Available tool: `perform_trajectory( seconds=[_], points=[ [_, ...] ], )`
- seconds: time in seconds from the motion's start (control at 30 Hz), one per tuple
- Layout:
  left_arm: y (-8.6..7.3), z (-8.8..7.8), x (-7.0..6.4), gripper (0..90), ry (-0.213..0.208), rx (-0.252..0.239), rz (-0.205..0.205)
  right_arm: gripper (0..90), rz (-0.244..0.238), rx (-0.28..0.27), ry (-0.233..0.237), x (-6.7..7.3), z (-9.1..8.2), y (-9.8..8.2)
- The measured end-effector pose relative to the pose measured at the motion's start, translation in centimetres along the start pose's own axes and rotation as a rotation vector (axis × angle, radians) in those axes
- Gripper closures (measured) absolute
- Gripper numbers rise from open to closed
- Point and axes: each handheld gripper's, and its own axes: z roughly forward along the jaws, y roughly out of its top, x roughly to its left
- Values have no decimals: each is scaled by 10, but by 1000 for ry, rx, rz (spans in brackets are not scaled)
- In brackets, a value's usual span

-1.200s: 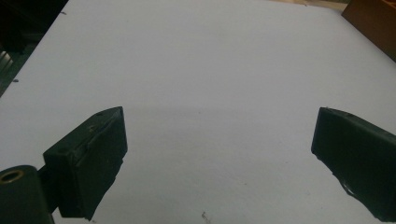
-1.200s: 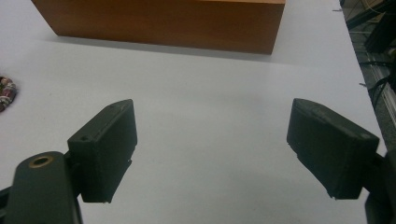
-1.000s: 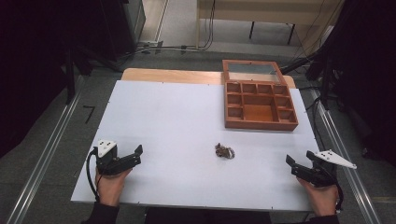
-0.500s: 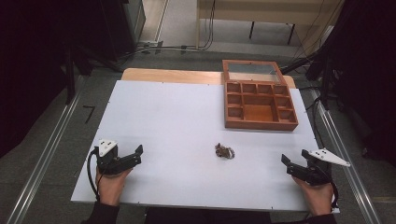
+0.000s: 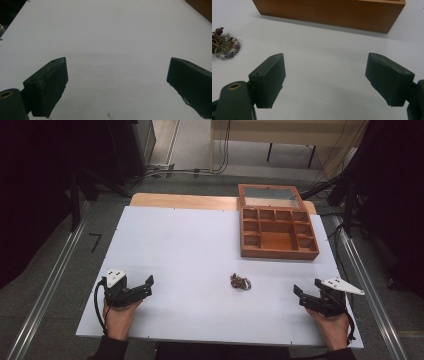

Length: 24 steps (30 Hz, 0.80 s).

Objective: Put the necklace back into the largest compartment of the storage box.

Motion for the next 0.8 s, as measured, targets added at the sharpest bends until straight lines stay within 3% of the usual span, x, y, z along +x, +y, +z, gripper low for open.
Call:
perform_trajectory(
  seconds=[0.8],
  points=[
    [-1, 1, 1, 41, 1, 8, -3, 150, -53, 11, 48, 25, 16, 8]
  ],
)
